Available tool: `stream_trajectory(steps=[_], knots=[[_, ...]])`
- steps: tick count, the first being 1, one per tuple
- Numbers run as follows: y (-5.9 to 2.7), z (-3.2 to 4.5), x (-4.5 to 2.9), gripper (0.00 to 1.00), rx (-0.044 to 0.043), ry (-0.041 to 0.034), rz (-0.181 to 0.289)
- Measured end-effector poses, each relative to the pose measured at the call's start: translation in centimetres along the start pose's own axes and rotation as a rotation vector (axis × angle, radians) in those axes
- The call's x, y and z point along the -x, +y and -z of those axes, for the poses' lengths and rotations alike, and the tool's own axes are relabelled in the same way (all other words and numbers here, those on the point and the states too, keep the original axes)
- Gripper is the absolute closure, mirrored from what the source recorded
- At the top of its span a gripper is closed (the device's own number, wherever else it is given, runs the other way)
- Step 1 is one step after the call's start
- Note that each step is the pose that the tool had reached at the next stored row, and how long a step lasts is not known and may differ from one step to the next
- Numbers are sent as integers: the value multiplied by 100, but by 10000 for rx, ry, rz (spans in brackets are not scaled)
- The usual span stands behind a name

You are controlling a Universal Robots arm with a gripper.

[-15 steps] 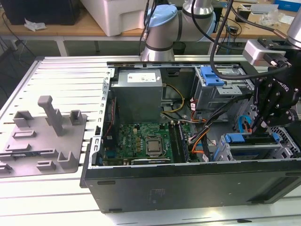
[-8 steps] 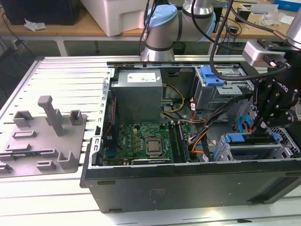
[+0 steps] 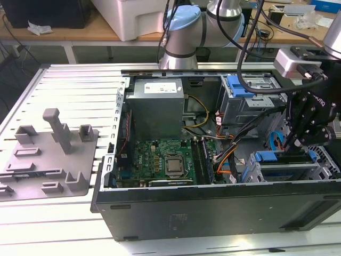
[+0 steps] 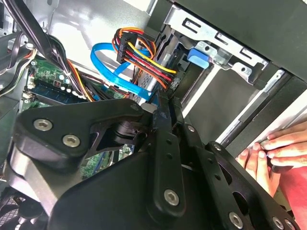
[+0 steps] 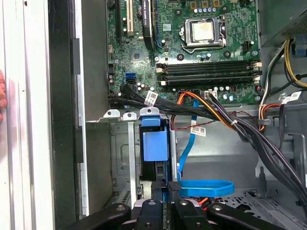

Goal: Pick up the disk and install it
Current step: 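Insert the second disk wire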

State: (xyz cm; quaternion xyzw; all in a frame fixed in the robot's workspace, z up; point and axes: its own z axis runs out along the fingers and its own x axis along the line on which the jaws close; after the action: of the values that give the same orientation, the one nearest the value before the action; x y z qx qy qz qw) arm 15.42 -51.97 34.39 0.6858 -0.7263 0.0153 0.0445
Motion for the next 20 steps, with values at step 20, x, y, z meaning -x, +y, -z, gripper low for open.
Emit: stream_trajectory(steps=[20], knots=[[-2,-30,10,84,0,1,0]])
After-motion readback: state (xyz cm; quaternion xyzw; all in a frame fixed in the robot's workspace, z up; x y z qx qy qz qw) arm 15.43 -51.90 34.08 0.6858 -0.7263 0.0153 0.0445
